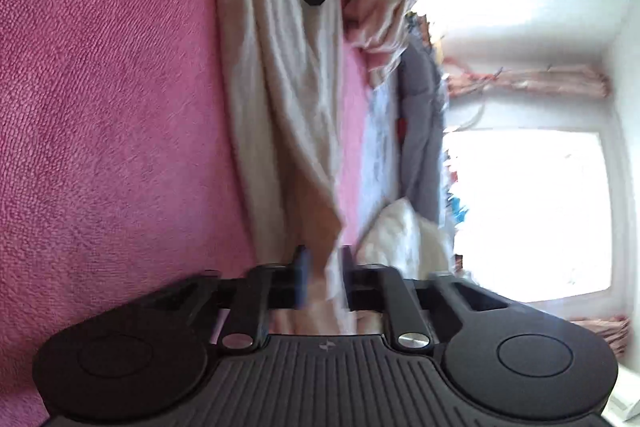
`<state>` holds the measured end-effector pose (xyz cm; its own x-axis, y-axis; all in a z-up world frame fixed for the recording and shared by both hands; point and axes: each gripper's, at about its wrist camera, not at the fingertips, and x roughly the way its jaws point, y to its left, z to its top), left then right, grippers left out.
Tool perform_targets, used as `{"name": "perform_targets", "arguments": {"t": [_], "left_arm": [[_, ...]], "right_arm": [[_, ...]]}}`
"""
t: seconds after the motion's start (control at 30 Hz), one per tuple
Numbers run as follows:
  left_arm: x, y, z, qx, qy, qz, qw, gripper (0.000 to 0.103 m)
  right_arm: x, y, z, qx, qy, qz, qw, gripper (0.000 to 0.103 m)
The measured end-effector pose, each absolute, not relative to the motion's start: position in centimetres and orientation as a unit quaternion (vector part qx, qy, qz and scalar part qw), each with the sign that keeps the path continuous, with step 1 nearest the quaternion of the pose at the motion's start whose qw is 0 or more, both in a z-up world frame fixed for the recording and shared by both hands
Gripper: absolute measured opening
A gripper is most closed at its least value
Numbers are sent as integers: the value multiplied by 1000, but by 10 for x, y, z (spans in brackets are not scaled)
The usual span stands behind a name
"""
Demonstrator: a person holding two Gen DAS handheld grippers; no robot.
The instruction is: Fold clothes
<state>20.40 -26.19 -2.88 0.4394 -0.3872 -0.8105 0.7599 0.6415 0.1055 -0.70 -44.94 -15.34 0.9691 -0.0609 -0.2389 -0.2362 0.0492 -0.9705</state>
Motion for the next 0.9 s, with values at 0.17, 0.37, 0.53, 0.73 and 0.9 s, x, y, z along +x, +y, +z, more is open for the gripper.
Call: {"name": "perform_targets", "arguments": {"t": [0.17, 0.37, 0.53, 0.73, 0.9], "left_arm": [[161, -278, -14, 242, 371, -460, 769, 80], [124, -333, -38, 313, 321, -494, 745, 80], [120, -360, -56, 344, 304, -483, 746, 76], [129, -366, -65, 335, 324, -481, 742, 48], [132, -367, -67, 324, 334, -489, 737, 43]], "right_arm": [[13, -456, -150, -673, 109, 74, 728, 62], [16, -464, -136, -622, 210, 147, 740, 7], [-4, -470, -107, -584, 205, 143, 773, 6], [24, -478, -91, -569, 214, 138, 782, 6], [40, -484, -119, -615, 207, 128, 750, 14]]}}
